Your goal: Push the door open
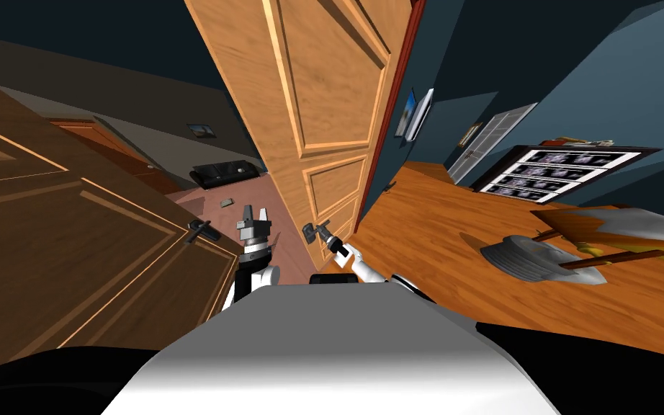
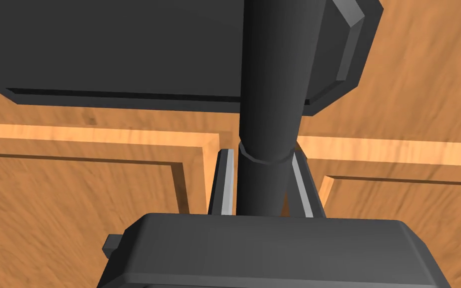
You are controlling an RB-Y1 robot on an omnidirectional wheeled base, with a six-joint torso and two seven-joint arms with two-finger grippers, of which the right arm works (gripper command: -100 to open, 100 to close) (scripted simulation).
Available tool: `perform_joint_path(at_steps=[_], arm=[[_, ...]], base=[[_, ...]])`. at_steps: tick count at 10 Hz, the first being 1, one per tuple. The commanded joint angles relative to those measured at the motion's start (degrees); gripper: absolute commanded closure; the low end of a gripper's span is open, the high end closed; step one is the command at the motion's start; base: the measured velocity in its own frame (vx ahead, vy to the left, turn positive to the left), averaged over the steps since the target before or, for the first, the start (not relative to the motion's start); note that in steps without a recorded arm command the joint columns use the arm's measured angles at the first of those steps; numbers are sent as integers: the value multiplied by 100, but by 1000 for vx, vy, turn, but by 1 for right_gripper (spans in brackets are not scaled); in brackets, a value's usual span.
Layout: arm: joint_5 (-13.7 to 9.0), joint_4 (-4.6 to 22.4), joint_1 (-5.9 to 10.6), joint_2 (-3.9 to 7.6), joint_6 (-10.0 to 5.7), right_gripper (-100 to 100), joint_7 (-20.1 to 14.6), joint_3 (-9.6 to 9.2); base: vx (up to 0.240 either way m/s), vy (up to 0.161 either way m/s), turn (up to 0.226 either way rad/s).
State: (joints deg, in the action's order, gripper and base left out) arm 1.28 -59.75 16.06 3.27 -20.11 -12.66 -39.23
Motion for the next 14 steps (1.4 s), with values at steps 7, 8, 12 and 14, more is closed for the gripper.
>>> perform_joint_path(at_steps=[7,8,12,14], arm=[[355,-252,-249,100,112,100,-69,485],[414,-286,-293,95,128,100,-80,557],[590,-386,-425,44,172,100,-114,773],[673,-433,-487,3,193,100,-130,875]], base=[[113,190,-107],[82,175,-98],[92,159,-103],[86,202,-114]])
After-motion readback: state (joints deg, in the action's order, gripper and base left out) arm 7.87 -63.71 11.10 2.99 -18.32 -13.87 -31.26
